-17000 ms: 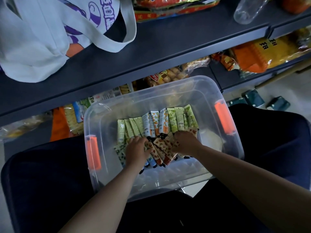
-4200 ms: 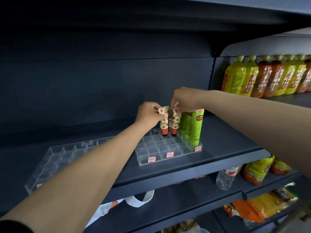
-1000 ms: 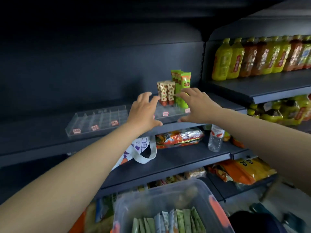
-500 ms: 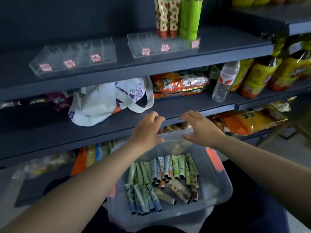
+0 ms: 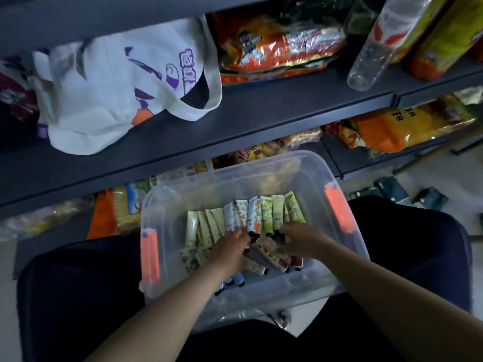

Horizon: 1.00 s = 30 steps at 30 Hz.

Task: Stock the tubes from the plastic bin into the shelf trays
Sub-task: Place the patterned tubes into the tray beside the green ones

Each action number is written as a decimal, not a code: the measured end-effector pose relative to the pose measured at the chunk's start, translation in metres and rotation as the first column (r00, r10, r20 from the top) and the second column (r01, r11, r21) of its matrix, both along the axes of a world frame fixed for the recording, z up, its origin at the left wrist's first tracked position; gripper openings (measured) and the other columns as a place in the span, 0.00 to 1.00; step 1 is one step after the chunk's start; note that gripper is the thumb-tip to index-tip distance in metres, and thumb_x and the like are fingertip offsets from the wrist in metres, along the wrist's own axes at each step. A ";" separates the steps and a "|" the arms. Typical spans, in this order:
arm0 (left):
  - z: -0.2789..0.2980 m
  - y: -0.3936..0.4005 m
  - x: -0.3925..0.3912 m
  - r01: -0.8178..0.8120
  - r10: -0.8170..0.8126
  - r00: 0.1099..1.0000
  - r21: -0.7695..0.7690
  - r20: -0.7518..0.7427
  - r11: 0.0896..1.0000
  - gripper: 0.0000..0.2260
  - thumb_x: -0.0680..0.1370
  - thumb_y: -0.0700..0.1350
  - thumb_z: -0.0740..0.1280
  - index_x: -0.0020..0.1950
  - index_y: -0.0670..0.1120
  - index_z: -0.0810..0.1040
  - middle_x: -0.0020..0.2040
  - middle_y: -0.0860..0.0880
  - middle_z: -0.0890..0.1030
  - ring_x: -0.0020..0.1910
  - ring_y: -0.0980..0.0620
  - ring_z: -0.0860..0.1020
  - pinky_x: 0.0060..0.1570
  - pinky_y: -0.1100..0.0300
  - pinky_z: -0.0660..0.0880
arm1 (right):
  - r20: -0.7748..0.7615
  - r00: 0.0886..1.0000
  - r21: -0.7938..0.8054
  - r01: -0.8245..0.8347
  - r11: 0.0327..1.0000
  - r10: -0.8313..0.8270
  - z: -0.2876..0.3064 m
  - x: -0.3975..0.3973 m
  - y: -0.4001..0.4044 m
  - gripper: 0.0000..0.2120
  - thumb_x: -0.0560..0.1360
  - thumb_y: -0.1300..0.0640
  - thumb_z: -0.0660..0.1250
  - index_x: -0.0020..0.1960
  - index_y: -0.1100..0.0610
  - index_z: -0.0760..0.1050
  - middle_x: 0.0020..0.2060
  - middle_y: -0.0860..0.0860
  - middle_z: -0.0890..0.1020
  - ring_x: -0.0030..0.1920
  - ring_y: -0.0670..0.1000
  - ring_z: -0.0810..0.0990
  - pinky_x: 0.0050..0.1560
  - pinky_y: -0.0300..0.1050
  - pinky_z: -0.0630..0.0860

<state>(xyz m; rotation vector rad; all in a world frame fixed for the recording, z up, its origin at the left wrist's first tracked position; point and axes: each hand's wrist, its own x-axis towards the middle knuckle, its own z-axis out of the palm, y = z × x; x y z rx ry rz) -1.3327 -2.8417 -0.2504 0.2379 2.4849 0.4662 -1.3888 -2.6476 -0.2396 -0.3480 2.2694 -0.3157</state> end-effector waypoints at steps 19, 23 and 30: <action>-0.059 0.007 0.016 0.036 -0.034 0.996 -0.031 0.079 0.999 0.20 0.76 0.44 0.66 0.67 0.42 0.72 0.73 0.47 0.62 0.71 0.47 0.64 0.68 0.59 0.61 | 0.160 0.978 -0.039 0.142 0.989 -0.134 -0.059 0.004 -0.009 0.13 0.72 0.57 0.68 0.54 0.61 0.79 0.51 0.57 0.82 0.54 0.55 0.79 0.53 0.45 0.74; -0.065 0.006 0.014 0.051 -0.049 0.997 -0.032 0.060 0.998 0.17 0.77 0.44 0.64 0.65 0.41 0.73 0.70 0.46 0.66 0.67 0.47 0.66 0.64 0.60 0.62 | 0.124 0.983 -0.046 0.144 0.989 -0.137 -0.064 0.004 -0.009 0.13 0.72 0.58 0.67 0.55 0.60 0.79 0.52 0.57 0.82 0.54 0.56 0.79 0.51 0.43 0.72; -0.068 0.003 0.017 0.061 -0.061 0.997 -0.004 0.038 0.998 0.14 0.77 0.43 0.65 0.62 0.40 0.75 0.66 0.45 0.68 0.63 0.47 0.69 0.60 0.61 0.64 | 0.096 0.991 -0.068 0.101 0.993 -0.095 -0.066 0.003 -0.009 0.13 0.74 0.58 0.66 0.57 0.60 0.79 0.53 0.56 0.82 0.55 0.55 0.79 0.51 0.42 0.71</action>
